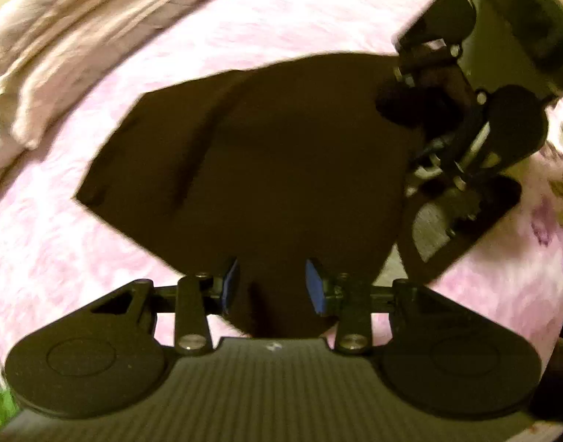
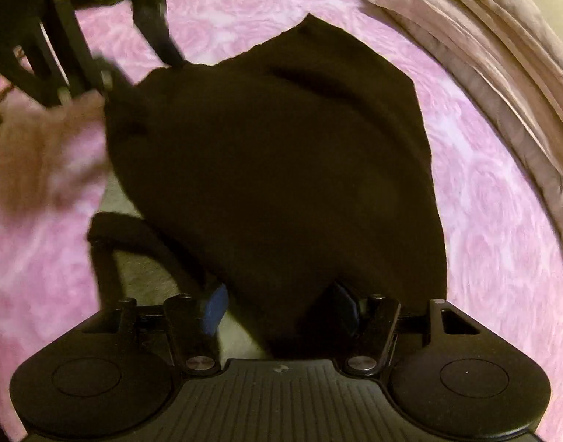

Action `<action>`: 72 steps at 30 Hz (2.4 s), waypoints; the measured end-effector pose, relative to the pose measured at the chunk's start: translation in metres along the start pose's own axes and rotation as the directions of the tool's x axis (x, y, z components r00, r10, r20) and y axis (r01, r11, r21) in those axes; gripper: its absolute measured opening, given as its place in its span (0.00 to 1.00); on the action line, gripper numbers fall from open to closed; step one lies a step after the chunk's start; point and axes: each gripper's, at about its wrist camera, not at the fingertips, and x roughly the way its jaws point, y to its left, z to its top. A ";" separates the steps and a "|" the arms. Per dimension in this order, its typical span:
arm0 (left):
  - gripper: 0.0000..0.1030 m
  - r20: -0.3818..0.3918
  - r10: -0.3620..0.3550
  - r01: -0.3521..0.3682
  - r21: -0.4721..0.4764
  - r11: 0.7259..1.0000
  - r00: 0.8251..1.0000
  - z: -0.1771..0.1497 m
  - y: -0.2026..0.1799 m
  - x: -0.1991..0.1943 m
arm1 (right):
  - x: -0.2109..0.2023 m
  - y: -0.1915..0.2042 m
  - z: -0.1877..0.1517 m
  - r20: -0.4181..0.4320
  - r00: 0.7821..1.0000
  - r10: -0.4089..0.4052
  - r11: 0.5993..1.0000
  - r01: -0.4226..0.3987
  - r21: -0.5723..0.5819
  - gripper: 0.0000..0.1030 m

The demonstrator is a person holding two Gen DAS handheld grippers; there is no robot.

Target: Fold large clothes

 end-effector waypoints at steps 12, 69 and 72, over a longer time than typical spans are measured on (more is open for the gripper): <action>0.58 -0.015 0.151 -0.146 -0.377 0.915 0.988 0.033 -0.005 -0.045 | -0.117 -0.222 -0.104 0.217 0.963 -0.160 0.617 -0.074 0.783 0.01; 0.05 0.034 -0.075 0.071 -0.823 0.563 0.997 0.107 -0.227 0.055 | -0.068 -0.280 -0.068 0.178 0.982 0.065 0.989 -0.087 0.123 0.00; 0.05 0.061 -0.010 0.052 -0.740 0.671 0.998 0.114 -0.200 0.019 | -0.099 -0.286 -0.075 0.202 0.979 0.036 0.985 -0.069 0.158 0.00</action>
